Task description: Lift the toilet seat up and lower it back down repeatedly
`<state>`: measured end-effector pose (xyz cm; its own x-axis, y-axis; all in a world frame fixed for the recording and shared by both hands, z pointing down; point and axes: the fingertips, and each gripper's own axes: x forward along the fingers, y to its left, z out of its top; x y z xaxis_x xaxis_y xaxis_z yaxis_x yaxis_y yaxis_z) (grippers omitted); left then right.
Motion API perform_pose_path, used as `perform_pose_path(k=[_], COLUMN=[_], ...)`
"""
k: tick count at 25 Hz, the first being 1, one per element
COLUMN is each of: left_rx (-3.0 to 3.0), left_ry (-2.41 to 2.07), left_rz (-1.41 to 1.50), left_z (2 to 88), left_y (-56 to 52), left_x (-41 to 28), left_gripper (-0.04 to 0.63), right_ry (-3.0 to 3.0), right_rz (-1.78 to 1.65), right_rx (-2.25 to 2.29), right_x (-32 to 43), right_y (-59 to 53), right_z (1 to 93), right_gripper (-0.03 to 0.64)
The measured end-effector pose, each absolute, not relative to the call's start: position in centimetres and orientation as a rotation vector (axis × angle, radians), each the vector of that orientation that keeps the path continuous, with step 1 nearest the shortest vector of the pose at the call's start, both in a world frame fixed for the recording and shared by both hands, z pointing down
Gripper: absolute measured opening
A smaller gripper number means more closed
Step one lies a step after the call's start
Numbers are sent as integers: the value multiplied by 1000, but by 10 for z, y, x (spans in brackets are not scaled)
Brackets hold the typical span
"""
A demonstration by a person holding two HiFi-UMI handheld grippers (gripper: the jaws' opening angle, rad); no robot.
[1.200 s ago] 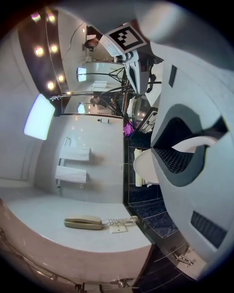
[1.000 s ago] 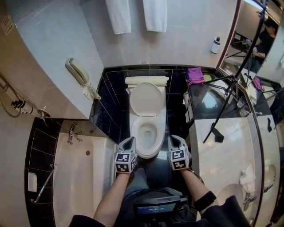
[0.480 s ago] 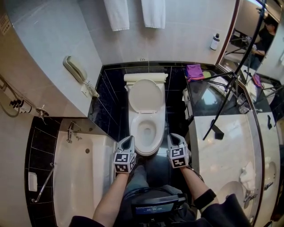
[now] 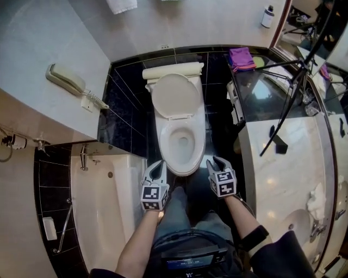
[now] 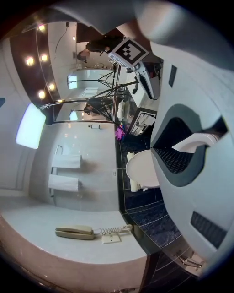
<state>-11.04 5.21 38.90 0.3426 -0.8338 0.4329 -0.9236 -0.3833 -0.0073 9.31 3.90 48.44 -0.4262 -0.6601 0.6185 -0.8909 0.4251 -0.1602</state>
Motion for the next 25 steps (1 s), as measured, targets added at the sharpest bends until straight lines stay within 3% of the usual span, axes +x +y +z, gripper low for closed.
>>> perform_pose_path(k=[7, 19, 25], left_rx=[2421, 2364, 2325], left_ry=[-1542, -1537, -1533], left_rz=[638, 618, 636], left_z=[463, 628, 686], left_y=[20, -19, -32], left_x=[-103, -109, -127], left_gripper=[-9, -9, -9], right_ry=[-2156, -2029, -2014], right_rz=[1039, 1528, 1772], right_rx=[1299, 1241, 1230], right_x=[96, 84, 75], right_y=[32, 16, 4], right_z=[599, 820, 880], right_gripper=[212, 207, 207])
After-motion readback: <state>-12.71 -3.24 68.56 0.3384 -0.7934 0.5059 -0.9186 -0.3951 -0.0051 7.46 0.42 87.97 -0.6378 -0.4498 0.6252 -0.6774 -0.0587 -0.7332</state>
